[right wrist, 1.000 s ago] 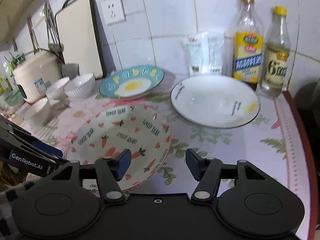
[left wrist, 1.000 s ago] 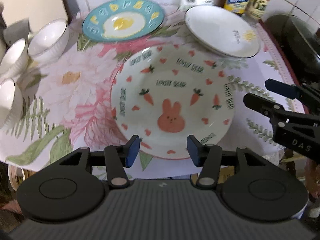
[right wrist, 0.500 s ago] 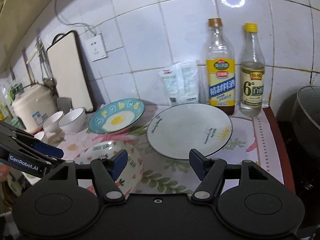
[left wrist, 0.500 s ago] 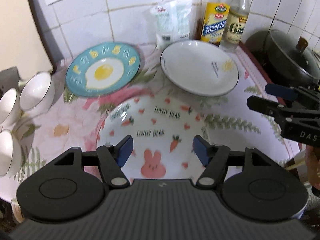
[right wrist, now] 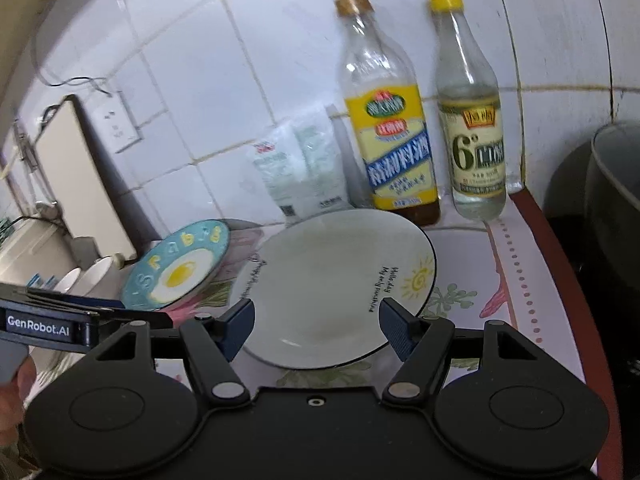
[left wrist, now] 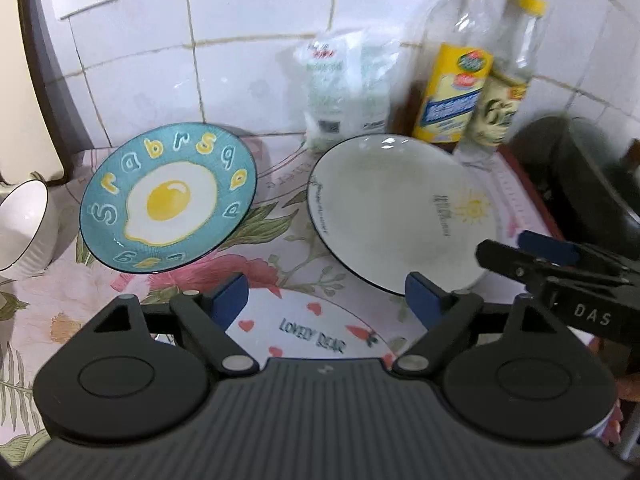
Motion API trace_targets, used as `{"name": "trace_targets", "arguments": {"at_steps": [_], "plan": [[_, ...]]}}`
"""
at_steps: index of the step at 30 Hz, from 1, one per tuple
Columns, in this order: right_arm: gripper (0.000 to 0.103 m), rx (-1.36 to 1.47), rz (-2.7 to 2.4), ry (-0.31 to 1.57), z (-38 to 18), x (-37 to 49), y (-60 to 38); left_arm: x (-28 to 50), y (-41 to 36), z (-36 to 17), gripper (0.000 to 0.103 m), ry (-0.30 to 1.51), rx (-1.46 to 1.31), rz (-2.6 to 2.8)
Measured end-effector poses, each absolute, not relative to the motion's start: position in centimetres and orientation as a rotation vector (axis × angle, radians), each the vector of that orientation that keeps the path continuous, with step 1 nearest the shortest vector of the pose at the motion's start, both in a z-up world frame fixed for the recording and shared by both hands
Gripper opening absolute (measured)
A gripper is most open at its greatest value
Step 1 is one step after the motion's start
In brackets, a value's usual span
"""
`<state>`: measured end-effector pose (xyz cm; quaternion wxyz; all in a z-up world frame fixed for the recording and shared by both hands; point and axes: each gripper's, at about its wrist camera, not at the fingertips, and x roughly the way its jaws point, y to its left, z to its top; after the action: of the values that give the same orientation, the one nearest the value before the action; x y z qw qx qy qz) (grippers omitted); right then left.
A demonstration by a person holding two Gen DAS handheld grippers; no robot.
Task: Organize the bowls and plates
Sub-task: 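Move the left gripper to the white sun plate rim and close, then lift the white sun plate with the left gripper and lower it onto the bear bowl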
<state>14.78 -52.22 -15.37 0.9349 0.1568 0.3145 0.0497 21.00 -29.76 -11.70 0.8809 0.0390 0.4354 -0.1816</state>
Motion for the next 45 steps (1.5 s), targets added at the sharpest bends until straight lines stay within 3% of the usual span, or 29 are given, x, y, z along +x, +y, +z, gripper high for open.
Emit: {"name": "trace_targets", "arguments": {"at_steps": [9, 14, 21, 23, 25, 45], "plan": [[0.074, 0.461, -0.046, 0.690, -18.2, 16.8, -54.7, 25.1, -31.6, -15.0, 0.087, 0.915, 0.157, -0.319], [0.072, 0.524, -0.063, 0.715, -20.1, 18.2, -55.5, 27.1, -32.5, -16.5, 0.082, 0.979, 0.103, -0.308], [0.040, 0.558, -0.065, 0.704, -20.8, 19.0, -55.7, 28.7, -31.9, -17.8, 0.044, 1.073, -0.007, -0.349], [0.031, 0.542, -0.077, 0.703, -20.8, 18.8, -55.6, 28.7, -32.0, -17.7, 0.027, 1.077, -0.030, -0.386], [0.021, 0.524, -0.085, 0.703, -21.0, 18.7, -55.8, 28.6, -32.4, -17.7, 0.019, 1.081, -0.037, -0.400], [0.022, 0.536, -0.048, 0.721, -20.6, 16.7, -55.3, 25.3, -33.0, -15.4, 0.020, 1.035, 0.111, -0.418]]}}
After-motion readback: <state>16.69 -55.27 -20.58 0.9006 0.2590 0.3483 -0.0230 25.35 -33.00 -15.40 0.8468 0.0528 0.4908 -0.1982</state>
